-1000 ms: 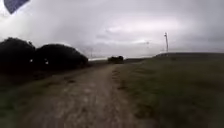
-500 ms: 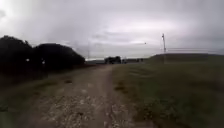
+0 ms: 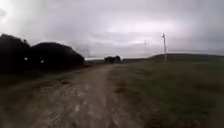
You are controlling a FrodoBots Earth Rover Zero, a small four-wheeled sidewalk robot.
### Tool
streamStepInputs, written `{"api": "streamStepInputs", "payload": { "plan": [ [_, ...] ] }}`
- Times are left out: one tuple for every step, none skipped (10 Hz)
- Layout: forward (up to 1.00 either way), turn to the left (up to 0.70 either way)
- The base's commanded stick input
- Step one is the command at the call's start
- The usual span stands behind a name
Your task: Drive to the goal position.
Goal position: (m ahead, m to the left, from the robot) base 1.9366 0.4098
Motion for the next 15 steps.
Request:
{"api": "streamStepInputs", "payload": {
  "plan": [
    [0.5, 0.5],
    [0.5, 0.5],
    [0.5, 0.5],
    [0.5, 0.5],
    [0.5, 0.5],
    [0.5, 0.5],
    [0.5, 0.5],
    [0.5, 0.5],
    [0.5, 0.5],
    [0.5, 0.5],
    [0.5, 0.5],
    [0.5, 0.5],
    [0.5, 0.5],
    [0.5, 0.5],
    [0.5, 0.5]
  ]
}}
